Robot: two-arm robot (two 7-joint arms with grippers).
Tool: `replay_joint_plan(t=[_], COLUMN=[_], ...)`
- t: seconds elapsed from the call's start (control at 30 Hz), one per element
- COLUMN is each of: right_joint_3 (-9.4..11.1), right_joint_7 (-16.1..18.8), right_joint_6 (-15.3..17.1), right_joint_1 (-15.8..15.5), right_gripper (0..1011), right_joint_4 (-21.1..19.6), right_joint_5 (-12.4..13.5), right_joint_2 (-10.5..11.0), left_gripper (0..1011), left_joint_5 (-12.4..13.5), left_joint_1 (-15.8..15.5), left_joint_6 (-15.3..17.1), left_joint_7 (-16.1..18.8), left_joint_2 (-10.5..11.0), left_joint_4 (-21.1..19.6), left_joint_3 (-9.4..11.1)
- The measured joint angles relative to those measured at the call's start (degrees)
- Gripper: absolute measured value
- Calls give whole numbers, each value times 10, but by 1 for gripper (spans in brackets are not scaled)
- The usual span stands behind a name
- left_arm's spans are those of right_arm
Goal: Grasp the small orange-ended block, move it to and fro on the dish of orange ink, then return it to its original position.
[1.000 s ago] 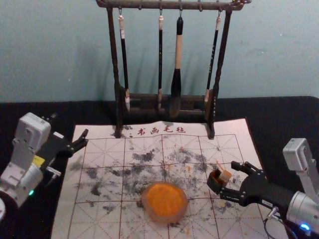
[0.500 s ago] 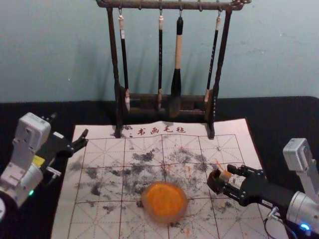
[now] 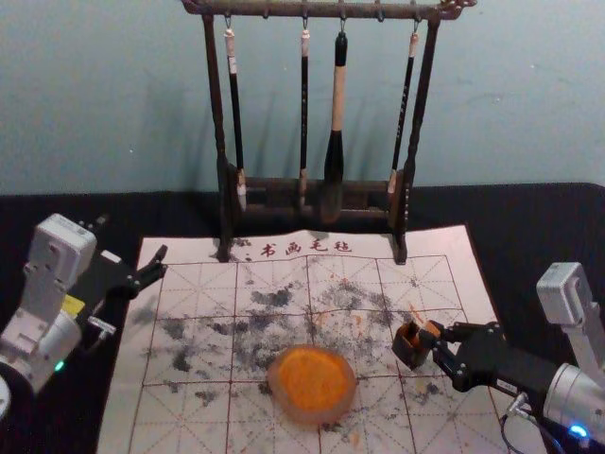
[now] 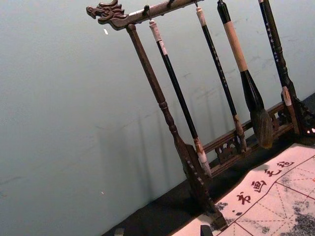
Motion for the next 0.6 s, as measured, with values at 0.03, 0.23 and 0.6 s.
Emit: replay_joint_plan(t=[0.03,0.23,0.6], right_joint_3=[0,0,0], right_joint_7=[0,0,0], right_joint_6=[0,0,0], right_joint_1=[0,0,0], right_gripper=[90,91,91], right_joint_4=[0,0,0], right_joint_5=[0,0,0], right_joint_2=[0,0,0], left_gripper=[1001,1001,1001], left_joint_5=[0,0,0], left_joint_1=[0,0,0], left_joint_6=[0,0,0], left_joint_7=[0,0,0], left_joint_2=[0,0,0], left_joint_4=[0,0,0], left_joint_3=[0,0,0])
